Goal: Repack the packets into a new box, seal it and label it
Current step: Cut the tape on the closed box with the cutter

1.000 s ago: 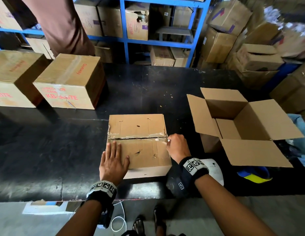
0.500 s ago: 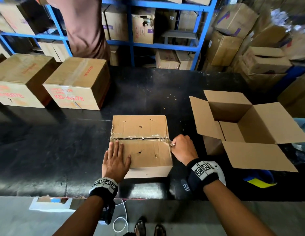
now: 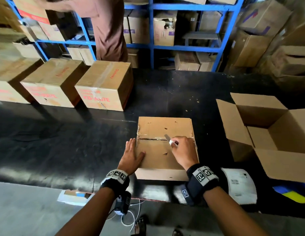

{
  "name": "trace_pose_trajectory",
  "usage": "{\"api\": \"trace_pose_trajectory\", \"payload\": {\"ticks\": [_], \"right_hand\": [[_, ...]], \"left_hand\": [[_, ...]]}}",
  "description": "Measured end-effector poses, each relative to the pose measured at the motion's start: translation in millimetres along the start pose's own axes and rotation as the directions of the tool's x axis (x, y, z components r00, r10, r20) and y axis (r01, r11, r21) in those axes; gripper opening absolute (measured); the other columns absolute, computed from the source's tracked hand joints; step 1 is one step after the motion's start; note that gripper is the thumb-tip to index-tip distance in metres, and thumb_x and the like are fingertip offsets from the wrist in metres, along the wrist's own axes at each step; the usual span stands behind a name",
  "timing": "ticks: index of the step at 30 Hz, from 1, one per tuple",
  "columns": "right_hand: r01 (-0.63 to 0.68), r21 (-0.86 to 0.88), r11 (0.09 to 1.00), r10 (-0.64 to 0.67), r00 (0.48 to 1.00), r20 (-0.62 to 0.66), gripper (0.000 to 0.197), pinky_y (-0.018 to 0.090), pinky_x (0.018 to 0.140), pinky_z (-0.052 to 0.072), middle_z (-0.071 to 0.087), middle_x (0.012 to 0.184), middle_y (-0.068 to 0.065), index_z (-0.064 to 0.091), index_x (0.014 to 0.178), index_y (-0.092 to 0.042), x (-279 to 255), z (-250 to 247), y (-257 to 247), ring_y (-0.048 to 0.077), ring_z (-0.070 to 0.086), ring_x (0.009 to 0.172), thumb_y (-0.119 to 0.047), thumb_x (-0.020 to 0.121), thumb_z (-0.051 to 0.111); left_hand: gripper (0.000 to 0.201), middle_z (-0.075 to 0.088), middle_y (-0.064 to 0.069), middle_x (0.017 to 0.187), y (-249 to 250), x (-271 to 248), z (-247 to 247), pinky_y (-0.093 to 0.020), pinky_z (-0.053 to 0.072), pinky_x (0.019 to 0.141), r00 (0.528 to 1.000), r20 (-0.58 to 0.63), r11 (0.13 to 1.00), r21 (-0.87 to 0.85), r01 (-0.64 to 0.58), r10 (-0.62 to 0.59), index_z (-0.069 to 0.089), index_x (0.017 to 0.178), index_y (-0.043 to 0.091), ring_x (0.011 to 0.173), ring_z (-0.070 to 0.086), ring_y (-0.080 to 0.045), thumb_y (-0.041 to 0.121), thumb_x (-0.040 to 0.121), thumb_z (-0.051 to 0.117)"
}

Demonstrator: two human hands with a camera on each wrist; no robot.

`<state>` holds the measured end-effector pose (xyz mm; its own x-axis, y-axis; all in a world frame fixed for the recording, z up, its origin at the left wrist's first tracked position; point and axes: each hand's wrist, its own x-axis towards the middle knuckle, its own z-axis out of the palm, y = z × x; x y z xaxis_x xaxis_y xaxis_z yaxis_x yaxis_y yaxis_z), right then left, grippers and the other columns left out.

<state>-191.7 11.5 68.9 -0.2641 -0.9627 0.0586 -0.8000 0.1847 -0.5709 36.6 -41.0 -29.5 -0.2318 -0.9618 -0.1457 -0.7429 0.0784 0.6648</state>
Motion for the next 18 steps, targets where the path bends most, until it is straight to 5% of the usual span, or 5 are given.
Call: {"api": "trace_pose_trajectory", "payload": {"ticks": [3,7,11,18], "right_hand": [[0.011,0.04,0.999,-0.012,1.0,0.021,0.01,0.032,0.06,0.048,0.076,0.081,0.003,0.077,0.086,-0.014,5.8,29.7,-29.1,0.023,0.067,0.071,-0.014,0.091,0.068],[0.015,0.048,0.999,-0.017,0.999,0.04,0.012,0.032,0.063,0.047,0.076,0.084,0.005,0.077,0.09,-0.015,14.2,58.3,-57.7,0.026,0.067,0.077,-0.015,0.092,0.065],[-0.003,0.04,0.999,0.001,0.999,0.052,0.013,0.033,0.063,0.046,0.074,0.082,0.006,0.075,0.088,-0.012,20.7,76.2,-77.1,0.028,0.066,0.077,-0.013,0.093,0.063],[-0.036,0.03,0.999,0.034,0.998,0.057,0.014,0.028,0.062,0.045,0.073,0.081,0.007,0.072,0.082,-0.012,23.8,91.4,-92.1,0.025,0.065,0.074,-0.013,0.094,0.063]], "left_hand": [[0.088,0.031,-0.014,0.159,-20.3,11.3,-7.5,-0.05,0.03,0.118,0.991,0.126,0.998,-0.03,0.048,-0.044,0.016,0.156,0.013,0.146,0.03,-0.034,0.067,0.092,0.043],[0.076,0.04,-0.01,0.156,-24.0,10.4,-11.3,-0.043,0.039,0.113,0.969,0.248,0.993,-0.115,0.018,0.011,0.017,0.157,0.017,0.137,0.047,-0.027,0.057,0.098,0.044],[0.081,0.029,-0.009,0.162,-27.4,4.8,-5.9,-0.045,0.035,0.116,0.952,0.305,0.987,-0.158,0.027,0.023,0.002,0.159,0.019,0.143,0.039,-0.026,0.06,0.099,0.038],[0.079,0.023,-0.011,0.163,-27.8,-1.8,1.3,-0.045,0.037,0.115,0.971,0.231,0.984,-0.177,-0.023,0.064,0.002,0.159,0.016,0.145,0.037,-0.027,0.059,0.1,0.034]]}}
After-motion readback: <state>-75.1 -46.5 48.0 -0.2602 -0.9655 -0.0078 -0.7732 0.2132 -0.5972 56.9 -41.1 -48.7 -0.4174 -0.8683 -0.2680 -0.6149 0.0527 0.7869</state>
